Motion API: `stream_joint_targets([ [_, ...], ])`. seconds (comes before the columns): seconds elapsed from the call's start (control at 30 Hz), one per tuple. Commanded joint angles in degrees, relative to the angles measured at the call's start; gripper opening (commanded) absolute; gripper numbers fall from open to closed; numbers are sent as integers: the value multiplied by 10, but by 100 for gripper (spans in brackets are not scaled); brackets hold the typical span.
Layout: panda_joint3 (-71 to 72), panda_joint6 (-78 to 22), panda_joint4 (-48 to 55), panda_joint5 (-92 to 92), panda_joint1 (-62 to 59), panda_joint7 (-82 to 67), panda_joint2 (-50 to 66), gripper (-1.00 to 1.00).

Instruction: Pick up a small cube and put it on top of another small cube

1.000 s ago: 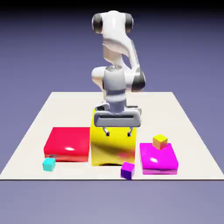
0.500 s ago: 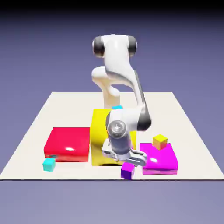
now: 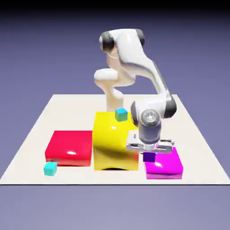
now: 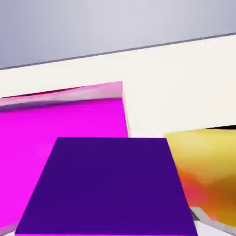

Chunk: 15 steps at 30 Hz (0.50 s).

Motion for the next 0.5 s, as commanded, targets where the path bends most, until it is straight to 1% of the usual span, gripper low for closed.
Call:
stream_joint_targets([
  [0.0, 17, -12, -11, -10, 10, -4, -21, -100],
  [0.07, 51, -34, -33, -28, 31, -12, -62, -100],
  [0.13, 57, -38, -37, -31, 34, -14, -70, -100],
  [0.27, 56, 61, -109, -35, 40, -13, -42, -100],
  [0.3, 56, 61, -109, -35, 40, -13, -42, 100],
  [0.33, 56, 61, -109, -35, 40, -13, -42, 100],
  [0.47, 57, -38, -37, -31, 34, -14, -70, 100],
])
